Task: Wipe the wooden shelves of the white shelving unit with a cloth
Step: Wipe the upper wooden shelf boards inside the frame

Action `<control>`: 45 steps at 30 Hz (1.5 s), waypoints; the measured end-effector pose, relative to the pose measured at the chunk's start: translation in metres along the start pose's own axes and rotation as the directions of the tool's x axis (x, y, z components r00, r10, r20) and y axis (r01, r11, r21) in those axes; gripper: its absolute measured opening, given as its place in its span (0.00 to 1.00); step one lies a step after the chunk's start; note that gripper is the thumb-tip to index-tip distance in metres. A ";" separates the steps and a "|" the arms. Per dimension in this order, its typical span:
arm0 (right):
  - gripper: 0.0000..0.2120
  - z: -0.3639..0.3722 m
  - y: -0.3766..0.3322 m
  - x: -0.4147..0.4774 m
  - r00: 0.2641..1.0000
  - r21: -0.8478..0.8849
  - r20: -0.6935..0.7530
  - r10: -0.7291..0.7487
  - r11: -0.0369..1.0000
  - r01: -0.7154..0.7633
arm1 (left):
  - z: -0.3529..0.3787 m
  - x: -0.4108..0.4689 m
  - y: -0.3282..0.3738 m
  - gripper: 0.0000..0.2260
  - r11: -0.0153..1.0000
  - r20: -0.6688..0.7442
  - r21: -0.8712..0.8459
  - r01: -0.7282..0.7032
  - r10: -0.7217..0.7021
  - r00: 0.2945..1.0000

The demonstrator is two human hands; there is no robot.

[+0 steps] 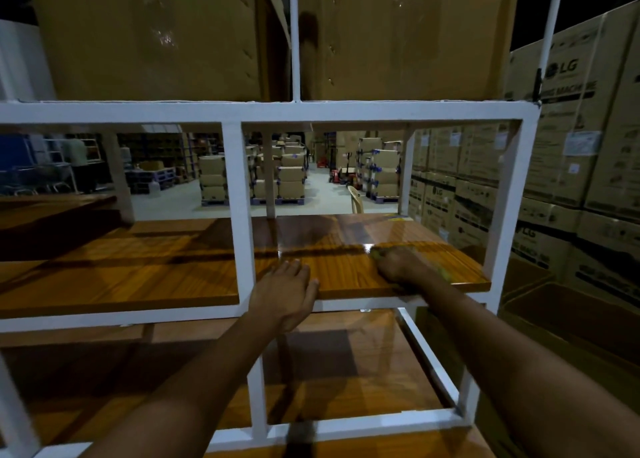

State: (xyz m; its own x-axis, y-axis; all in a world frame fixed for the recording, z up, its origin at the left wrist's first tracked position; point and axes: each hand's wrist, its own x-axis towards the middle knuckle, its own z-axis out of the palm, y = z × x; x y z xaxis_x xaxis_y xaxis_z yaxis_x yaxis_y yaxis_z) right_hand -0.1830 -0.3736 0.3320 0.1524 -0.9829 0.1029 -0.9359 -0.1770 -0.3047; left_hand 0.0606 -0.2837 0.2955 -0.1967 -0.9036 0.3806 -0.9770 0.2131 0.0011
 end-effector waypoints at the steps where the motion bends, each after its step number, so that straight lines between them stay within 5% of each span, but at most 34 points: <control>1: 0.19 0.007 -0.026 0.004 0.999 -0.019 0.020 -0.030 0.999 0.031 | 0.001 0.001 0.000 0.29 1.000 -0.006 0.000 -0.002 0.002 1.000; 5: 0.24 0.035 -0.111 0.003 0.978 -0.154 0.087 -0.192 0.967 0.204 | 0.002 -0.003 -0.001 0.29 1.000 -0.123 -0.010 -0.018 0.017 0.992; 9: 0.24 0.040 -0.103 -0.017 0.943 -0.076 0.038 -0.331 0.940 0.333 | 0.014 -0.023 -0.001 0.19 0.997 -0.391 -0.046 -0.066 0.043 0.920; 15: 0.42 0.033 -0.024 0.036 0.989 -0.044 0.042 -0.139 0.989 0.141 | 0.012 -0.035 0.005 0.20 0.997 -0.362 -0.068 -0.037 0.010 0.932; 21: 0.29 0.043 -0.116 0.013 0.976 -0.125 0.034 -0.215 0.968 0.217 | -0.010 -0.037 -0.010 0.06 0.977 -0.304 0.087 -0.195 0.212 0.929; 25: 0.18 0.051 -0.157 -0.017 0.895 -0.081 0.118 -0.429 0.895 0.440 | -0.019 -0.043 -0.030 0.10 0.917 -0.296 0.293 -0.272 0.357 0.886; 28: 0.21 0.050 -0.130 -0.051 0.841 -0.005 0.045 -0.539 0.842 0.540 | -0.025 -0.053 -0.052 0.11 0.868 -0.262 0.414 -0.275 0.403 0.877; 31: 0.23 0.045 -0.093 -0.071 0.858 -0.042 0.020 -0.514 0.857 0.514 | -0.028 -0.064 -0.074 0.13 0.926 -0.308 0.334 -0.173 0.281 0.909; 35: 0.22 0.030 -0.102 -0.055 0.931 -0.037 0.020 -0.364 0.930 0.365 | -0.031 -0.074 -0.096 0.09 0.997 -0.299 -0.059 -0.046 0.026 0.954; 39: 0.21 0.033 -0.172 -0.036 0.900 0.018 0.205 -0.384 0.921 0.388 | -0.025 -0.073 -0.108 0.10 0.994 -0.257 -0.044 -0.103 0.088 0.962; 45: 0.16 0.040 -0.204 -0.016 0.918 0.249 0.282 -0.281 0.945 0.213 | -0.027 -0.056 -0.125 0.17 0.973 -0.252 0.075 -0.217 0.229 0.940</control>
State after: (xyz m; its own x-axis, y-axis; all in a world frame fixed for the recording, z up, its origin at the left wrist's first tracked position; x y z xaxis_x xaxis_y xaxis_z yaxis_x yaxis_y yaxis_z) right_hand 0.0185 -0.3233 0.3548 0.4920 -0.8662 -0.0867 -0.7728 -0.3887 -0.5018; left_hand 0.1960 -0.2496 0.2992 -0.3879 -0.7073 0.5911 -0.9145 0.3755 -0.1508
